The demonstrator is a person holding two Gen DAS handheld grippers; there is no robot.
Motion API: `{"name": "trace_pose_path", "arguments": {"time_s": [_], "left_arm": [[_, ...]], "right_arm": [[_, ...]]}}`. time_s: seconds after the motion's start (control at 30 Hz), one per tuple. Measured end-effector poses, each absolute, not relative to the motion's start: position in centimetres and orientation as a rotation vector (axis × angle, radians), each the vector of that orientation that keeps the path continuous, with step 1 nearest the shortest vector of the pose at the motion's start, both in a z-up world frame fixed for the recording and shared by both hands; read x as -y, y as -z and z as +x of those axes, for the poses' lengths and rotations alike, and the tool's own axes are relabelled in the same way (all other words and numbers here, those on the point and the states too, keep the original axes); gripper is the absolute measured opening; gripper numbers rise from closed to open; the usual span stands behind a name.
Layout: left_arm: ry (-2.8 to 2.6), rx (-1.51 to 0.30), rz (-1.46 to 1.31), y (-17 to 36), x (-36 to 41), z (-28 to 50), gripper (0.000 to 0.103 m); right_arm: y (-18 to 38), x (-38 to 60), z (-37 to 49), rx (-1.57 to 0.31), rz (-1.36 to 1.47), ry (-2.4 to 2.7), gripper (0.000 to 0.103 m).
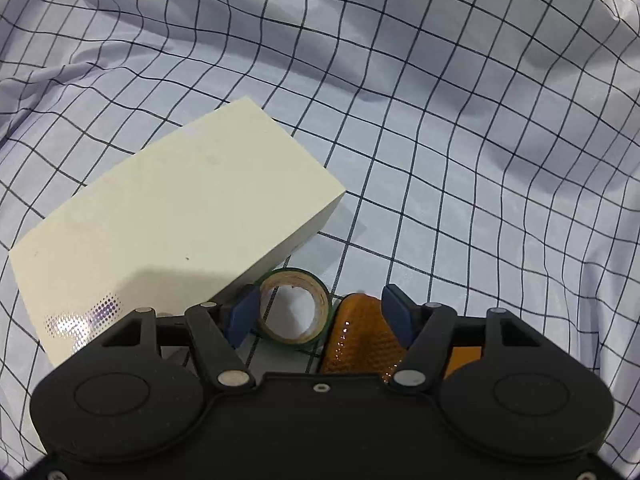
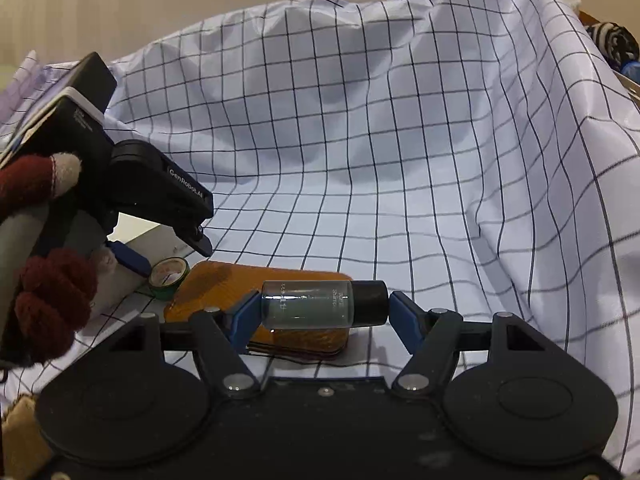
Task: Organize soft objects
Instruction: 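Lift the glass bottle with the right tool while the left tool grasps the green tape roll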
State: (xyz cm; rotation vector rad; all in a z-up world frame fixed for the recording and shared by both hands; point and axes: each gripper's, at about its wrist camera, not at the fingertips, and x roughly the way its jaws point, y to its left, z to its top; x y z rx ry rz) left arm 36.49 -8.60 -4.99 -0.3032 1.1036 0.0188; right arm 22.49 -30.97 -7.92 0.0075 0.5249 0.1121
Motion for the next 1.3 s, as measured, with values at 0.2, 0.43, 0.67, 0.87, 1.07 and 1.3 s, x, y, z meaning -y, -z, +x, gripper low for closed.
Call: {"name": "trace_pose_path", "arguments": {"time_s": [0.2, 0.43, 0.67, 0.87, 1.07, 1.3], "left_arm": [[0.003, -1.114, -0.317, 5.0, 8.2, 36.7, 0.063], [-0.048, -1.055, -0.416, 4.8, 7.3, 35.5, 0.063], [-0.113, -1.022, -0.522, 5.0, 6.8, 35.3, 0.062], [-0.109, -1.021, -0.527, 5.0, 6.9, 35.3, 0.06], [-0.16, -1.03, -0.525, 5.2, 6.9, 35.5, 0.054], [-0.285, -1.038, -0.464, 5.5, 8.0, 36.1, 0.049]], "right_arm": [[7.8, 32.2, 22.9, -0.54, 0.003, -0.105, 0.069], [8.3, 30.8, 22.3, -0.537, -0.048, -0.106, 0.069], [8.3, 29.6, 22.0, -0.529, -0.079, -0.136, 0.069], [8.4, 29.2, 22.0, -0.533, -0.109, -0.152, 0.069], [8.3, 29.3, 22.0, -0.532, -0.102, -0.158, 0.069], [8.1, 29.2, 21.9, -0.523, -0.104, -0.167, 0.068]]}}
